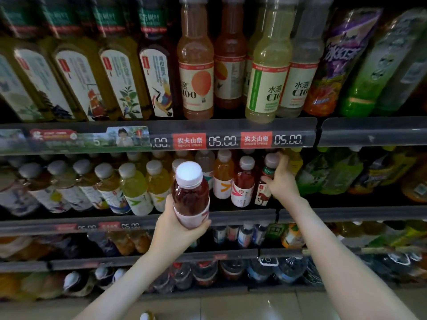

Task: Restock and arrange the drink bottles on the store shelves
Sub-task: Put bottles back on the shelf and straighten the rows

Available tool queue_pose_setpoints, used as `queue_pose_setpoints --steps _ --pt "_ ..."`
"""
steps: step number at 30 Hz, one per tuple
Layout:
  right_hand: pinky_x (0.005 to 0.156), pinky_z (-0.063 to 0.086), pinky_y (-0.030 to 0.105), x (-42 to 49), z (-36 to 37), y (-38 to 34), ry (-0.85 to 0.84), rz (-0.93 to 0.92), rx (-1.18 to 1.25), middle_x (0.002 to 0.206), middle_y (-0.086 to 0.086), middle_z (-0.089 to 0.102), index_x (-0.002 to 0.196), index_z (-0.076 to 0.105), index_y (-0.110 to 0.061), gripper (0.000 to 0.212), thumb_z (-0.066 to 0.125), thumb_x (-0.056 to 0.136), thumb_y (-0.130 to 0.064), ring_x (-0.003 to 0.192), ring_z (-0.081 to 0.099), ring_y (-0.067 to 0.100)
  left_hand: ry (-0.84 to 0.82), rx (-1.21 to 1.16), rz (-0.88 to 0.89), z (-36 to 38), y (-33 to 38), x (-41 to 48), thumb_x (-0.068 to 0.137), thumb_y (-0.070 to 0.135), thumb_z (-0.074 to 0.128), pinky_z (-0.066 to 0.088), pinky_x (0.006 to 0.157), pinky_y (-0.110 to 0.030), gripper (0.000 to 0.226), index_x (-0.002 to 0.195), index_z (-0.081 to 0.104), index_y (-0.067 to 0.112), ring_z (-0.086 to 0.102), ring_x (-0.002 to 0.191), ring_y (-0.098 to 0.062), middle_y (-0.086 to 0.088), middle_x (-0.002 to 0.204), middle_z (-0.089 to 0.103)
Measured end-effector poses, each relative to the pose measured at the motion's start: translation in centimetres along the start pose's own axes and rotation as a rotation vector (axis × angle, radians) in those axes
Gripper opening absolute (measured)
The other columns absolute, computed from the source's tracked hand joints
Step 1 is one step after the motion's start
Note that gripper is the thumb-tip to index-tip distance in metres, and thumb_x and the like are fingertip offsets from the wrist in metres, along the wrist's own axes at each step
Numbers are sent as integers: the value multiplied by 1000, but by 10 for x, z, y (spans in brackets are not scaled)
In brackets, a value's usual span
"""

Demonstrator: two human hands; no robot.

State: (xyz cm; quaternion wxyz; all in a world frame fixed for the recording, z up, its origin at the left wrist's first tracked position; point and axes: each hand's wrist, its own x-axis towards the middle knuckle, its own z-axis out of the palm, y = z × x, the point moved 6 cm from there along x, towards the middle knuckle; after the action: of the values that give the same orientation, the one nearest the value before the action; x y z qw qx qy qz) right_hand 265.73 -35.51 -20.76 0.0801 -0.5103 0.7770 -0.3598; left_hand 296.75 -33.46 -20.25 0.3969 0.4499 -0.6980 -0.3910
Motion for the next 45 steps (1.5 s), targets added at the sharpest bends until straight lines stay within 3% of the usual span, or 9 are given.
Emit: queue_pose_setpoints --steps 6,12,16,19,23,26,30,35,45 --pt "92 37 25 -32 -9 0 50 0 121 119 7 56 122 52 -9 51 78 78 -13 114 53 24 -33 -38 33 -12 9 3 65 21 87 43 76 0 80 117 32 48 51 100 23 29 114 53" --pt "87 49 34 -68 -42 -48 181 39 119 114 1 67 122 54 -20 51 79 77 -21 108 60 23 -88 -70 106 -58 19 18 64 25 87 46 79 -5 78 123 39 39 54 102 18 30 112 56" --pt "88 39 26 -93 -71 -139 145 -40 90 107 -12 60 124 57 -26 58 82 73 -21 104 52 9 -109 -103 168 -110 19 25 63 30 87 48 82 -11 77 127 45 31 58 105 10 22 115 61" --pt "83 41 21 -113 -74 -216 129 -81 120 102 -16 60 122 60 -26 58 84 70 -22 96 57 4 -145 -113 170 -165 12 28 60 38 84 49 80 -11 81 130 44 32 58 103 10 32 110 62" --pt "68 46 7 -133 -48 -319 29 -163 273 90 -29 62 111 59 -36 54 85 67 -18 84 60 -15 -108 -42 187 -247 5 27 64 25 86 46 69 -3 73 119 42 44 57 90 19 31 96 63" --pt "66 48 5 -143 -20 -394 -1 -253 400 83 -28 69 98 60 -41 50 85 61 -18 85 63 -13 -39 43 233 -317 -6 25 63 22 87 47 64 -6 69 107 41 50 62 83 14 31 87 65" --pt "73 53 13 -153 4 -483 16 -402 553 92 -25 71 97 61 -39 49 80 53 -29 91 67 -1 39 85 253 -397 -15 17 61 23 88 47 65 -5 68 106 44 47 62 86 14 42 91 61" --pt "78 49 12 -157 26 -566 62 -591 616 100 -14 68 111 59 -23 49 77 66 -24 95 64 -1 201 41 302 -468 -14 11 55 42 89 47 68 -5 67 109 49 39 63 89 13 38 94 64" --pt "88 49 22 -96 74 -604 115 -571 487 119 -7 61 128 53 -17 51 74 81 -13 109 57 10 336 19 270 -521 -30 21 65 27 85 51 74 -15 63 115 47 35 62 94 8 20 102 65"
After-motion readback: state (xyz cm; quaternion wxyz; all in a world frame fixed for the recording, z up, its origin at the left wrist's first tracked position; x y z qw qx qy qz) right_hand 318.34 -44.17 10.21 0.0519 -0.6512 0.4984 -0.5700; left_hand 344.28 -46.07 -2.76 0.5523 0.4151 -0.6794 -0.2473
